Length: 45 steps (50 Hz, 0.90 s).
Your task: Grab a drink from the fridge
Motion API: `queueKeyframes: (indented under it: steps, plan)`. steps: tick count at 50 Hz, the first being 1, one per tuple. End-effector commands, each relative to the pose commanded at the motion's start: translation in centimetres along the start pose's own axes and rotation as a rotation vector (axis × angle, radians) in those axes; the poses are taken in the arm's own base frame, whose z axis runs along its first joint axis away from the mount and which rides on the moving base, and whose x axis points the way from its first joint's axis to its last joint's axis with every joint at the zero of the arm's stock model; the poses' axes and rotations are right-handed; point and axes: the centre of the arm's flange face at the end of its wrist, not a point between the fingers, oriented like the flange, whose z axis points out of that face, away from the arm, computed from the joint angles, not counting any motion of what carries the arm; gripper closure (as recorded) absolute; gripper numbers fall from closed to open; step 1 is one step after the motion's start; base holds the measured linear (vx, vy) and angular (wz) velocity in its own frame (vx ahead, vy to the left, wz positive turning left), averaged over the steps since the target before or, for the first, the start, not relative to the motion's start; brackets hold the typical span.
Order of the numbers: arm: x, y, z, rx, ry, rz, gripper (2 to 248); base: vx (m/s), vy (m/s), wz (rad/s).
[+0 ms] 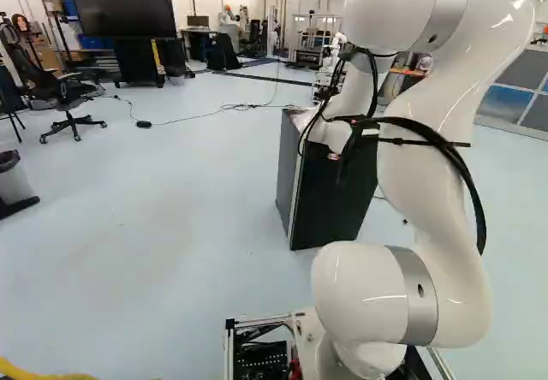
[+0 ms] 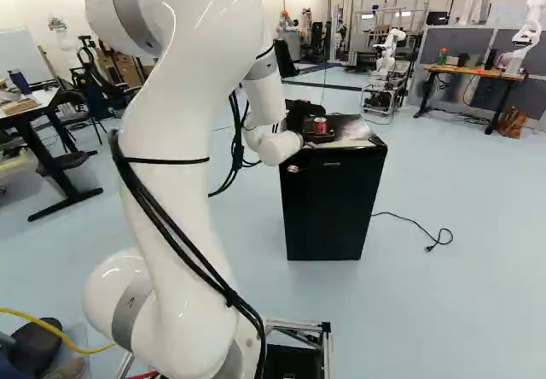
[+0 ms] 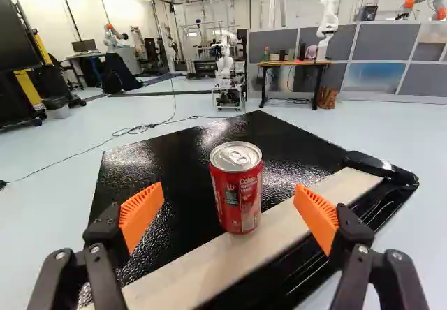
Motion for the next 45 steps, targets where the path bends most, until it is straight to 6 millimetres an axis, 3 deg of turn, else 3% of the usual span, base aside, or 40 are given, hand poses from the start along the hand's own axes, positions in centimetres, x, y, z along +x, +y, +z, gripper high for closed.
queueKeyframes:
  steps: [16, 17, 21, 22, 26, 27, 31, 32, 37, 38, 45]
  plan:
    - [0.0, 0.3, 0.6, -0.007, 0.004, 0.002, 3, 0.000, 0.000, 0.000]
    - [0.0, 0.3, 0.6, -0.007, 0.004, 0.002, 26, 0.000, 0.000, 0.000]
    - [0.0, 0.3, 0.6, -0.007, 0.004, 0.002, 26, 0.000, 0.000, 0.000]
    - [0.0, 0.3, 0.6, -0.007, 0.004, 0.002, 65, 0.000, 0.000, 0.000]
    - [0.0, 0.3, 0.6, -0.007, 0.004, 0.002, 65, 0.000, 0.000, 0.000]
    - [0.0, 0.3, 0.6, -0.007, 0.004, 0.002, 103, 0.000, 0.000, 0.000]
    - [0.2, 0.3, 0.6, -0.006, 0.007, 0.002, 103, 0.000, 0.000, 0.000]
    - [0.3, 0.3, 0.6, -0.006, 0.008, 0.002, 141, 0.000, 0.000, 0.000]
    - [0.7, 0.3, 0.5, -0.005, 0.016, 0.004, 141, 0.000, 0.000, 0.000]
    - [0.8, 0.3, 0.5, -0.005, 0.018, 0.004, 158, 0.000, 0.000, 0.000]
    - [1.6, 0.2, 0.3, -0.004, 0.031, 0.006, 158, 0.000, 0.000, 0.000]
